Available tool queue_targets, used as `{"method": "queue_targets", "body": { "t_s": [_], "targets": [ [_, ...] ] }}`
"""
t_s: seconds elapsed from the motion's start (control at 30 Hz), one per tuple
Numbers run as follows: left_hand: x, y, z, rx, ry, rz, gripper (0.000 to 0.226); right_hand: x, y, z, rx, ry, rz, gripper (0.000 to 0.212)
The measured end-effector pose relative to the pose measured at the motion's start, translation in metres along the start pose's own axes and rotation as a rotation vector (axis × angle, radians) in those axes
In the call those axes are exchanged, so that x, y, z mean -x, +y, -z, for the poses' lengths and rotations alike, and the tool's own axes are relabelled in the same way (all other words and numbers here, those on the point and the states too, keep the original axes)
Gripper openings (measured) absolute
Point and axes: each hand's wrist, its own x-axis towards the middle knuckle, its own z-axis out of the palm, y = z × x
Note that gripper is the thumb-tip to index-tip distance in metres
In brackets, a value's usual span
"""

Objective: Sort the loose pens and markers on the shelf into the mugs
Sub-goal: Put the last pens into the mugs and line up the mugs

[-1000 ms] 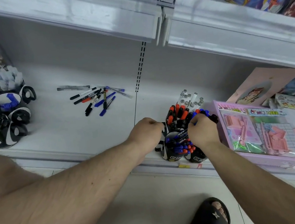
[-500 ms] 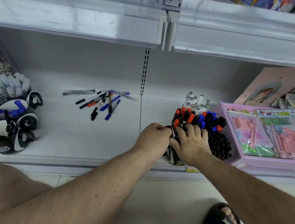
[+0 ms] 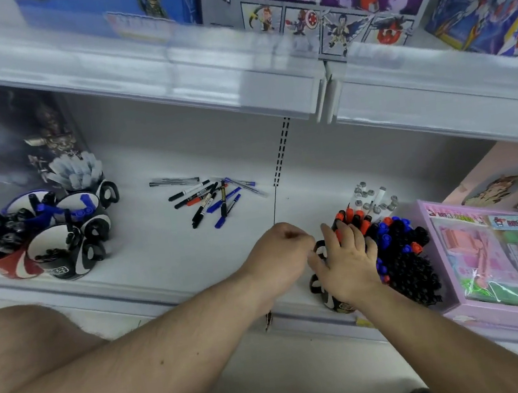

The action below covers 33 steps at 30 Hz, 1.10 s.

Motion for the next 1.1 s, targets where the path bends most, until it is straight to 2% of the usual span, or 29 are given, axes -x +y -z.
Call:
{"method": "queue_targets", "body": {
  "t_s": [0.1,0.2,0.27,0.33,0.43,0.53,0.73,0.9,1.1],
  "targets": [
    [0.009,0.008,0.011,-0.029,-0.02,-0.033,0.015,-0.004,-0.042,0.023,-0.205,0.022,0.095,0.071],
    [0.006,0.015,0.031,0.016,0.032,0.017,0.011,-0.011,-0.074,0.034,-0.332,0.045,0.158,0.069],
    [-0.001,0.02,0.049,0.014,0.067,0.042,0.009,-0.016,-0.09,0.036,-0.403,0.062,0.175,0.058],
    [-0.012,0.027,0.072,-0.053,0.103,0.034,0.009,-0.022,-0.103,0.036,-0.441,0.071,0.177,0.049],
    [-0.028,0.027,0.106,-0.132,0.177,0.016,0.012,-0.034,-0.114,0.034,-0.444,0.049,0.187,0.052],
    [-0.042,0.013,0.139,-0.264,0.235,0.012,0.013,-0.051,-0.116,0.028,-0.404,0.007,0.177,0.054],
    [-0.066,-0.021,0.189,-0.382,0.203,0.005,0.018,-0.105,-0.12,0.008,-0.212,-0.17,0.063,0.057],
    [-0.093,-0.062,0.213,-0.392,0.23,-0.012,0.029,-0.155,-0.126,-0.012,-0.03,-0.305,0.071,0.062],
    [-0.122,-0.118,0.219,-0.364,0.223,-0.028,0.032,-0.211,-0.15,-0.033,0.183,-0.343,0.122,0.072]
  ]
}}
